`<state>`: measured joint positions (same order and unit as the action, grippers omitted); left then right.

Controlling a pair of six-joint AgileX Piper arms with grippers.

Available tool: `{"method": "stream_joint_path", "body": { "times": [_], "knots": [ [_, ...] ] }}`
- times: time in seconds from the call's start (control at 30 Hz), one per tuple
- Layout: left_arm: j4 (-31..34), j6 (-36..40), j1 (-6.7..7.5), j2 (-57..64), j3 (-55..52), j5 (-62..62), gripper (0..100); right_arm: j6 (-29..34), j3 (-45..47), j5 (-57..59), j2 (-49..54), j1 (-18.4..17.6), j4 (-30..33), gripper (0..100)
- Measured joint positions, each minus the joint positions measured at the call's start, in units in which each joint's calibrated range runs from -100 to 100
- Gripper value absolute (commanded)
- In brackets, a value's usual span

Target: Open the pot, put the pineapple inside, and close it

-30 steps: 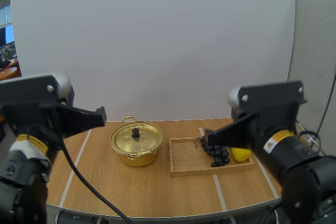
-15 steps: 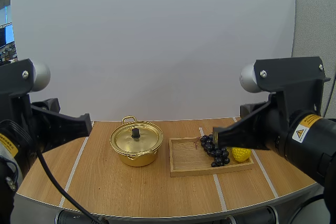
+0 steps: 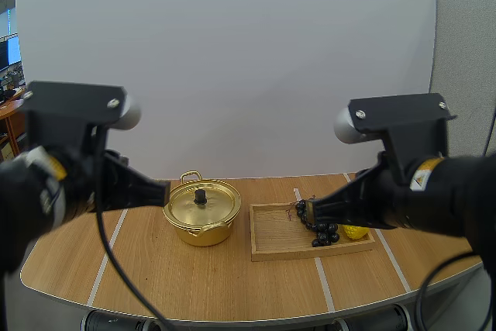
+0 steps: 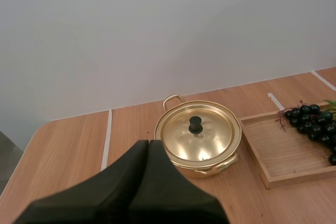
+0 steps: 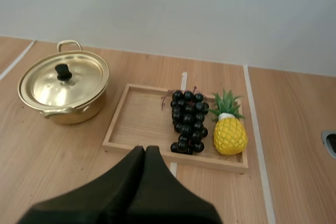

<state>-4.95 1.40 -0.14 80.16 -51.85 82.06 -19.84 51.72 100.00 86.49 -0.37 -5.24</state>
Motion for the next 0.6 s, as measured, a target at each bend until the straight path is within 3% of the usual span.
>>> {"method": "stream_joint_path", "body": {
  "times": [0.2,0.6],
  "knots": [
    [-3.57,-7.36,0.00,-14.20,0.66,-10.75,0,1.01,0.00,-1.24,-10.30,0.00,0.66,0],
    [-11.23,-15.31,0.00,-37.39,7.73,-13.96,0,1.46,0.00,-8.03,-24.43,0.00,1.74,0]
  ]
}}
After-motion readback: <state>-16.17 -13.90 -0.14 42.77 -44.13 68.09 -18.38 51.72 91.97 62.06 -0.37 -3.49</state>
